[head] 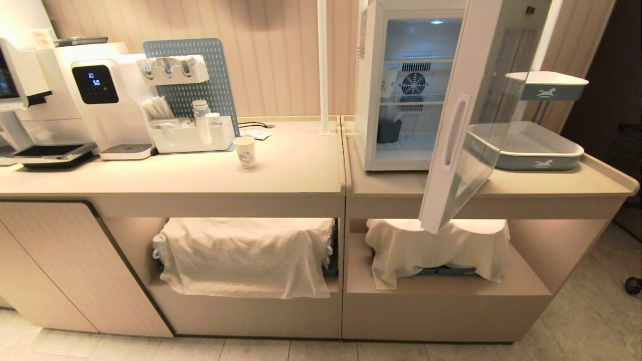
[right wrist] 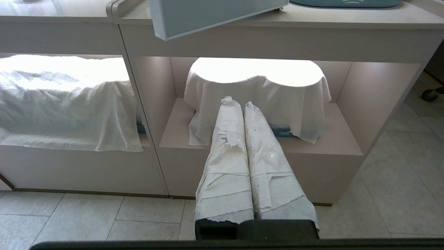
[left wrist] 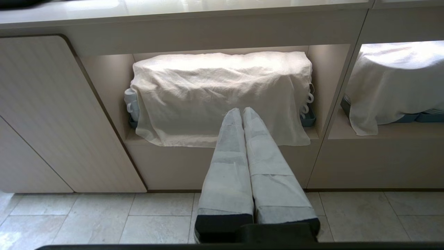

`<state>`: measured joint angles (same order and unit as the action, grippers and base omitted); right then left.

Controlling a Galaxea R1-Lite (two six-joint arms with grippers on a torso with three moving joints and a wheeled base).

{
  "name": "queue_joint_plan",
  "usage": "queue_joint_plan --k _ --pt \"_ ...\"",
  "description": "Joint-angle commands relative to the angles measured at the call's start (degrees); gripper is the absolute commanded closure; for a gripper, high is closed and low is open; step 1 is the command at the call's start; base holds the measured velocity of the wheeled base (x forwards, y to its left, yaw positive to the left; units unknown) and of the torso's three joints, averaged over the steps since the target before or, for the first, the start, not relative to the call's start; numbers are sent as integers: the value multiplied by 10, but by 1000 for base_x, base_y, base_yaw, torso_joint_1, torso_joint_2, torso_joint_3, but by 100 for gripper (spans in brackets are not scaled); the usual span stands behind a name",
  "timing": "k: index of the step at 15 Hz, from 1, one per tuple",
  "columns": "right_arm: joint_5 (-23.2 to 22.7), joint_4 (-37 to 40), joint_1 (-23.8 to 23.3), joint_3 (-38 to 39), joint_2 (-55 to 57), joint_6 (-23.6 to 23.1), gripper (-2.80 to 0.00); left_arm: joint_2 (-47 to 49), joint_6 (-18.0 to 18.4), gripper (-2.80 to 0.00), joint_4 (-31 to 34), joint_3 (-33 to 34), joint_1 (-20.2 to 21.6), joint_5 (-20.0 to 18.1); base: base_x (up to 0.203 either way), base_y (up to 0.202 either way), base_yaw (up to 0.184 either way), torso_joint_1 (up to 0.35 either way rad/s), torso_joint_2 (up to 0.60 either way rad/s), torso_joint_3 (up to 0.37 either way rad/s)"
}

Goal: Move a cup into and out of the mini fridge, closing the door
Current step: Close the freezer door

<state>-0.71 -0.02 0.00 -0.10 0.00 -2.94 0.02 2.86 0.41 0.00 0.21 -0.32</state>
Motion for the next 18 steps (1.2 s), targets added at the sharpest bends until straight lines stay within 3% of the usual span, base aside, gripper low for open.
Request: queue_joint_plan --k 1,3,6,10,13,16,18 --pt "0 -1 0 0 0 -1 0 0 0 0 -2 1 1 1 0 74 1 -3 3 2" --pt "0 10 0 -30 0 -1 0 0 -7 0 -2 0 1 2 0 0 0 0 0 0" --pt "-4 82 0 -156 49 25 0 0 -25 0 -2 0 1 3 0 0 0 0 0 0" --pt "-32 179 1 -383 258 133 0 0 -25 0 -2 1 1 3 0 0 0 0 0 0" --pt "-119 216 2 -526 431 242 0 0 -25 0 -2 1 1 3 0 0 0 0 0 0" --pt "-185 191 7 -621 590 315 0 0 -25 0 -2 1 1 3 0 0 0 0 0 0" --pt "-203 109 32 -651 679 381 0 0 -25 0 -2 1 1 3 0 0 0 0 0 0"
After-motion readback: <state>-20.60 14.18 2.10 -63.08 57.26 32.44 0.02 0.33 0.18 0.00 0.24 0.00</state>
